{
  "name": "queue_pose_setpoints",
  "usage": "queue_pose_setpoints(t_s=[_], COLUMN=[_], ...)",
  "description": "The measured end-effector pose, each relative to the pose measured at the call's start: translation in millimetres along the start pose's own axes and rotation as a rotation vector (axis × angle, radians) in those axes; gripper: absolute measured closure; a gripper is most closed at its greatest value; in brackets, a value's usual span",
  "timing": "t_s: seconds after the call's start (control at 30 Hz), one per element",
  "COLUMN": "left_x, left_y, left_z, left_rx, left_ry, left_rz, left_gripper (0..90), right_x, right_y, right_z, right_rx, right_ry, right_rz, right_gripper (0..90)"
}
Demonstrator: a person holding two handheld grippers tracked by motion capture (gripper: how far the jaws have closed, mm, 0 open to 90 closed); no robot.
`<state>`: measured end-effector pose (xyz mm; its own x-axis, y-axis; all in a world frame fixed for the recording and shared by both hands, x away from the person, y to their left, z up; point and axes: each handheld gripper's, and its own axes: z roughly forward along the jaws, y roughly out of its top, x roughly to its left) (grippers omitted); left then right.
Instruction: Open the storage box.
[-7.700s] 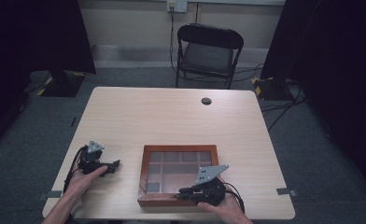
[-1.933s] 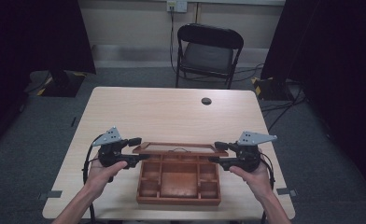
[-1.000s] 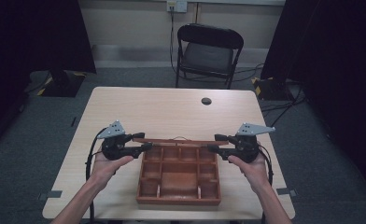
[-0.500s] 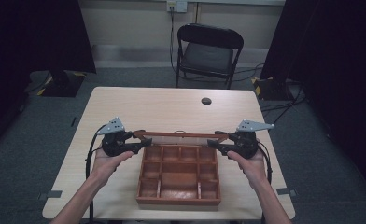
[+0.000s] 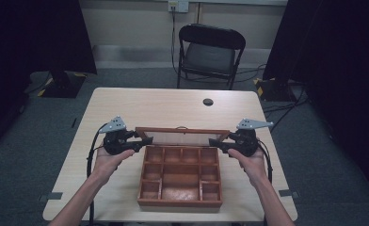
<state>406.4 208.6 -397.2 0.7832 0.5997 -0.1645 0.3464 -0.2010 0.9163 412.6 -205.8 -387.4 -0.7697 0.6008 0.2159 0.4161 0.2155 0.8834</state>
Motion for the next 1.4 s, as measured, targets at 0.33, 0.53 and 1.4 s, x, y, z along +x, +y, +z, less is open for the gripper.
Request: queue_pose_setpoints(t_s=[0.33,0.53,1.4], left_x=[5.7,10.2,26.8], left_y=[-0.9,-2.4,-14.9], left_z=[3.4,8.3,26.7], left_rx=[-0.016,0.021,0.073], left_ry=[0.007,0.010,0.020], left_rz=[-0.013,-0.012,-0.036], left_gripper=[54.6,55.4,56.9], right_x=[-10.0,-13.4,-24.6], right_y=[-1.9,-3.3,-7.2], right_z=[8.3,12.4,25.8], right_rx=[0.004,0.006,0.011], right_ry=[0.006,0.010,-0.004], right_rz=[0.026,0.032,0.047], right_gripper=[47.2,47.7,48.4])
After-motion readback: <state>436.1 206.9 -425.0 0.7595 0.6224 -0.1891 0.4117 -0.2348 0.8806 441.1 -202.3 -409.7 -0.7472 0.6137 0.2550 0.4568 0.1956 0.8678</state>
